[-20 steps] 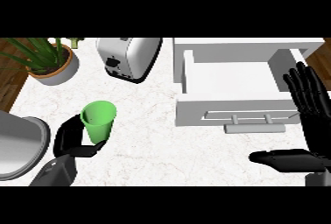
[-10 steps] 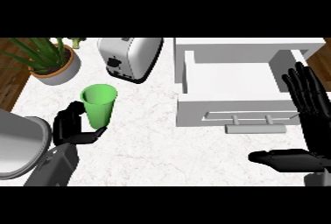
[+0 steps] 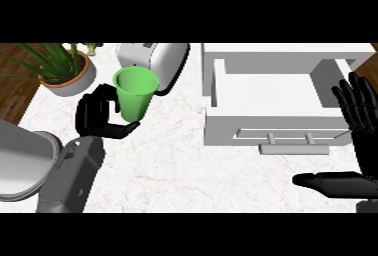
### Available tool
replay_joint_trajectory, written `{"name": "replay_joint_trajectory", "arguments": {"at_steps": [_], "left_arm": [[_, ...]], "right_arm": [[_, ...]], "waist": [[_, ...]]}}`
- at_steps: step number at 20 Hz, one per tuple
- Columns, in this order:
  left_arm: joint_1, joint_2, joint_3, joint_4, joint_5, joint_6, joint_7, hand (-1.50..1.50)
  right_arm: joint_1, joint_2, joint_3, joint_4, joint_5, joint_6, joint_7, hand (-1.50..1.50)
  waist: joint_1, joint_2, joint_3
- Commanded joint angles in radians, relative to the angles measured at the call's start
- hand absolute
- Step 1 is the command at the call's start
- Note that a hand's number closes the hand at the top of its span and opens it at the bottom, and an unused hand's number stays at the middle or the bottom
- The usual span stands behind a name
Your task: Pick up the cup, place it into the drawer and close the drawer
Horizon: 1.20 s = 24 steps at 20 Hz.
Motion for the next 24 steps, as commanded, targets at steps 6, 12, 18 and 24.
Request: {"name": "replay_joint_trajectory", "arguments": {"at_steps": [6,12,18,24], "left_arm": [[-0.085,-0.118,-0.127,-0.364,-0.017,0.166,0.286,1.5],[-0.249,-0.124,-0.186,-0.424,-0.038,0.293,0.493,1.5],[-0.419,-0.125,-0.296,-0.291,0.009,0.452,0.532,1.5],[-0.592,-0.125,-0.354,-0.106,0.101,0.559,0.593,1.5]], "right_arm": [[0.032,0.003,-0.006,0.005,0.002,0.012,-0.024,-1.5],[-0.004,-0.039,-0.074,0.015,-0.07,0.041,-0.012,-1.5],[-0.025,0.001,-0.022,0.072,0.016,0.004,-0.061,-1.5],[-0.024,-0.03,-0.051,0.041,-0.043,0.042,-0.022,-1.5]], "waist": [[0.003,0.0,0.0],[-0.009,0.003,0.0],[-0.021,0.01,0.0],[-0.041,0.013,0.0]]}}
